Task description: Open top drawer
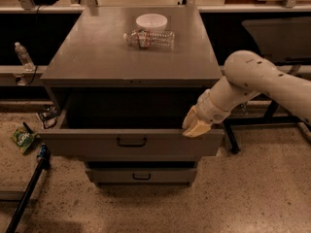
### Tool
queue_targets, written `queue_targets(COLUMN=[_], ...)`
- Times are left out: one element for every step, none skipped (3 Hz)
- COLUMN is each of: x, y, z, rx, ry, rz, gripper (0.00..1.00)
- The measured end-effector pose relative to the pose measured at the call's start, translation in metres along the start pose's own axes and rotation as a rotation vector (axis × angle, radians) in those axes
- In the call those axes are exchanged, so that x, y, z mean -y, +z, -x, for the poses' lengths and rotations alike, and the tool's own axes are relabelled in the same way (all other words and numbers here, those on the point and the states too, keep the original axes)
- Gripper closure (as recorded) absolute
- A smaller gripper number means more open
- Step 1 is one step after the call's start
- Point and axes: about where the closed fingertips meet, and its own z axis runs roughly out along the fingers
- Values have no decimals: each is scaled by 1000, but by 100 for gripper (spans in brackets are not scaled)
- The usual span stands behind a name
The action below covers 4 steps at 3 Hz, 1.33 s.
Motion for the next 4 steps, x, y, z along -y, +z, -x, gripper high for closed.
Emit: queue_targets(x=[-9, -1, 11, 23], y=[-25, -45, -59, -64], z=[0, 4, 11, 18], rx=[-7, -13, -3, 14], ry=[29, 25, 14, 6], rz=[-23, -47, -81, -112], gripper=[36, 36, 60, 82])
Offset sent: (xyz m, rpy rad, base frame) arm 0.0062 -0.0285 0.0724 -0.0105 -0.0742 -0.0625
